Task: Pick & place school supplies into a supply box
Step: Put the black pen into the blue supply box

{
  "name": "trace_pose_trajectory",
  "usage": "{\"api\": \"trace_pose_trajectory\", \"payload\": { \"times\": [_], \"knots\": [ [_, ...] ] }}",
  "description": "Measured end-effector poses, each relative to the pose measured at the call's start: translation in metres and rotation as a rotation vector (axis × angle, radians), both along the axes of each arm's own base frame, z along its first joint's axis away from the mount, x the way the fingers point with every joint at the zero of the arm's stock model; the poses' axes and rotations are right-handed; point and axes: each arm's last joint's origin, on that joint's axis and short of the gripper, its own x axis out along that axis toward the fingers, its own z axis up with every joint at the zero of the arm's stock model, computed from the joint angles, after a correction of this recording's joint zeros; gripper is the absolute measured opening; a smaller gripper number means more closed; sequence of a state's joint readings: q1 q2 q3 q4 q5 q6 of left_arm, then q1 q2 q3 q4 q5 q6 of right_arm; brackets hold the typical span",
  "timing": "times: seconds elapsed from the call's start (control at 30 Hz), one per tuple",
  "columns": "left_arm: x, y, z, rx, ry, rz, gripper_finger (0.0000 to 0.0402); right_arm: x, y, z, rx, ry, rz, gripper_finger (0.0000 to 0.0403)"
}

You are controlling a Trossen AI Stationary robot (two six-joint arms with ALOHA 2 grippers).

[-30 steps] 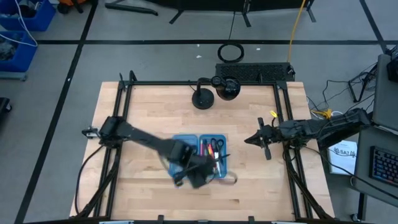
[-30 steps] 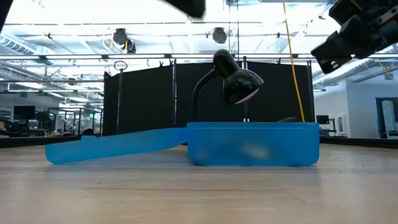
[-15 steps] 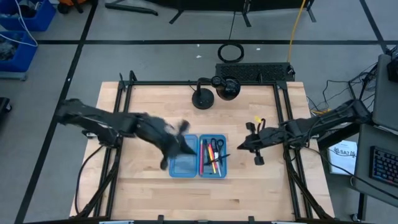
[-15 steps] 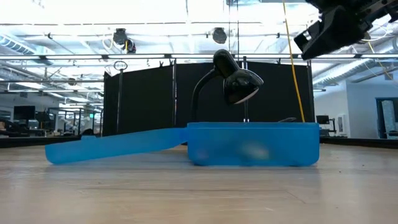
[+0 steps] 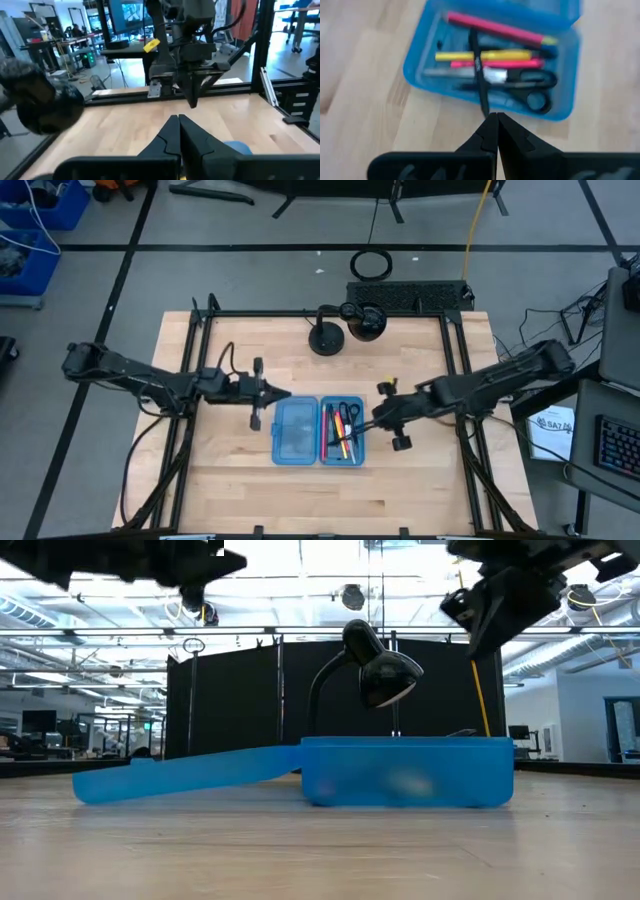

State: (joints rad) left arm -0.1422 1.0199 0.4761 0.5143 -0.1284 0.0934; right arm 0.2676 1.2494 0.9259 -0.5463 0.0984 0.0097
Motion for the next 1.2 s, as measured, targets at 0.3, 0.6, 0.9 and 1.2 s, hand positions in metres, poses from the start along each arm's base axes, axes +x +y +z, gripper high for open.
{"api": "trace_pose_trajectory", "payload": {
  "times": [0.3, 0.6, 0.9, 1.2],
  "knots": [
    [-0.018, 0.003, -0.048, -0.063, 0.04, 0.03, 0.0026, 0.054, 0.016, 0.004, -0.011, 0.162, 0.048, 0.0036],
    [-0.024, 0.004, -0.062, -0.078, 0.084, 0.033, 0.0032, 0.076, 0.026, -0.008, -0.081, 0.151, 0.166, 0.0155],
    [-0.024, 0.004, -0.062, -0.033, 0.084, 0.03, 0.0033, 0.093, 0.028, -0.03, -0.1, 0.145, 0.205, 0.0188],
    [-0.024, 0.004, -0.063, -0.035, 0.1, 0.031, 0.0033, 0.104, 0.015, -0.059, -0.05, 0.257, 0.192, 0.0176]
  ]
}}
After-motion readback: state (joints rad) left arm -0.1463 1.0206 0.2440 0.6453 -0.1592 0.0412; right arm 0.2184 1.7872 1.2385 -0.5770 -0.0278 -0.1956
